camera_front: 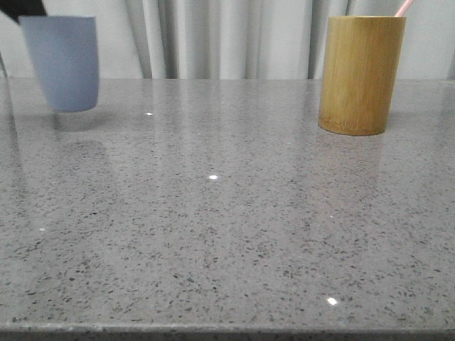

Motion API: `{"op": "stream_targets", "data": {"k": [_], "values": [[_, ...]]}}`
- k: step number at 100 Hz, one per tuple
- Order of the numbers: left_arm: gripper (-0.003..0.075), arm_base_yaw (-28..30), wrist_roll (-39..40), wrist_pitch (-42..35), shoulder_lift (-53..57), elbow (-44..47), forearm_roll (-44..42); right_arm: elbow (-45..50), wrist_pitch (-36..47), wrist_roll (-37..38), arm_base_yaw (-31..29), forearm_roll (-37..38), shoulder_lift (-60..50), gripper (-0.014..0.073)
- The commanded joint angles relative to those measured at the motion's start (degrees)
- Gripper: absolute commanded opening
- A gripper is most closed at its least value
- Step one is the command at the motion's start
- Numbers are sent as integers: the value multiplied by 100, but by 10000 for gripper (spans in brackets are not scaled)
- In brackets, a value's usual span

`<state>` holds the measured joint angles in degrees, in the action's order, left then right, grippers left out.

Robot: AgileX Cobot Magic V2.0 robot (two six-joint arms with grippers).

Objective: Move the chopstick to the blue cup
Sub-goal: 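Grasp the blue cup with the left gripper and slide it toward the bamboo holder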

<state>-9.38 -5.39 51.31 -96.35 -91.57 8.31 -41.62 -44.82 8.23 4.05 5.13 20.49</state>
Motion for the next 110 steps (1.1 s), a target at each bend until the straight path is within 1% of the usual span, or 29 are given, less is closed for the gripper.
{"op": "stream_targets", "data": {"k": [1, 11, 31, 59, 79, 110], "values": [[-19, -330, 11, -69, 248, -440, 166, -188, 449, -36, -12, 87, 106, 530], [-19, -746, 11, -94, 232, -655, 166, -188, 448, -36, -12, 87, 106, 530], [-19, -1611, 11, -441, 59, -913, 166, -188, 448, -36, -12, 87, 106, 530], [-19, -2354, 11, -775, -390, -1058, 166, -188, 448, -36, -12, 87, 106, 530], [-19, -2571, 11, -775, -682, -1121, 155, -188, 448, -36, -12, 87, 106, 530], [-19, -2601, 11, -775, -818, -1121, 166, -188, 448, -36, -12, 87, 106, 530]]}}
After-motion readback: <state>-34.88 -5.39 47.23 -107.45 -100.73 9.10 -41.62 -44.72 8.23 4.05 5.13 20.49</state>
